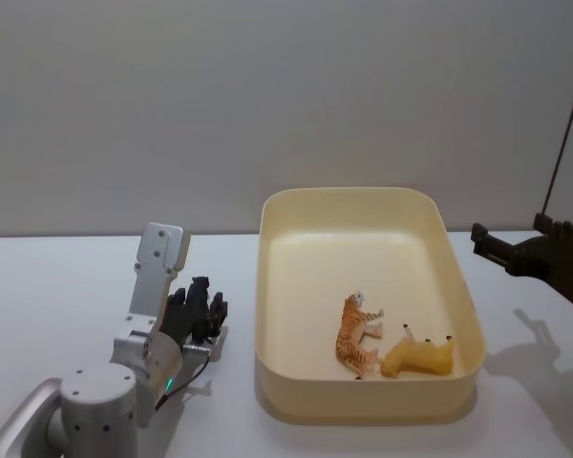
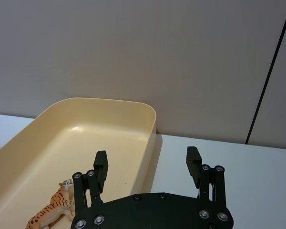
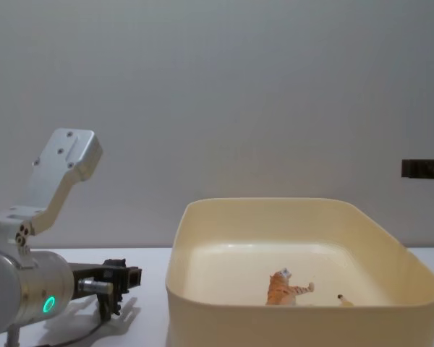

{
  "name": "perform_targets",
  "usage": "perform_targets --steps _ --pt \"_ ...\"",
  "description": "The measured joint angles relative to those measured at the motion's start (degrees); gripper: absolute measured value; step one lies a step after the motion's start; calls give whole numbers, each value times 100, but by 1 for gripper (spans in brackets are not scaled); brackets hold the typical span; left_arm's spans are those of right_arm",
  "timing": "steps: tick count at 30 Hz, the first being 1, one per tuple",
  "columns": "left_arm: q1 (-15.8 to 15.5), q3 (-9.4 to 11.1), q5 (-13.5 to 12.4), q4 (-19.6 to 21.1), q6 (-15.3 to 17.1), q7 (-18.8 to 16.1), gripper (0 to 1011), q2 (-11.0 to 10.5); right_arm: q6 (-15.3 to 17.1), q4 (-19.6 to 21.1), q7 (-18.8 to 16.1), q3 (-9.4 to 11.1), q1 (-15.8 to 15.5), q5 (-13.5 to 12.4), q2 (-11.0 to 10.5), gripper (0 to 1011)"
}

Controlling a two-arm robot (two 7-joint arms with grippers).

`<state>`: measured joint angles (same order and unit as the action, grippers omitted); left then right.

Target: Pick up the toy alternately with two hands and place it into the central storage box.

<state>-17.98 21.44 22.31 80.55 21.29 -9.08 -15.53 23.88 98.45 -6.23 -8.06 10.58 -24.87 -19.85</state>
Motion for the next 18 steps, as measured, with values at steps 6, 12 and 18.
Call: perform_targets --steps 6,12,18 --pt "-12 -3 3 -39 -25 13 400 14 0 0 0 0 0 0 0 1001" --pt "-17 -6 3 -52 -36 25 327 20 0 0 0 0 0 0 0 1001" --pt "-17 -14 -27 -33 -50 37 327 19 0 0 0 0 0 0 0 1001"
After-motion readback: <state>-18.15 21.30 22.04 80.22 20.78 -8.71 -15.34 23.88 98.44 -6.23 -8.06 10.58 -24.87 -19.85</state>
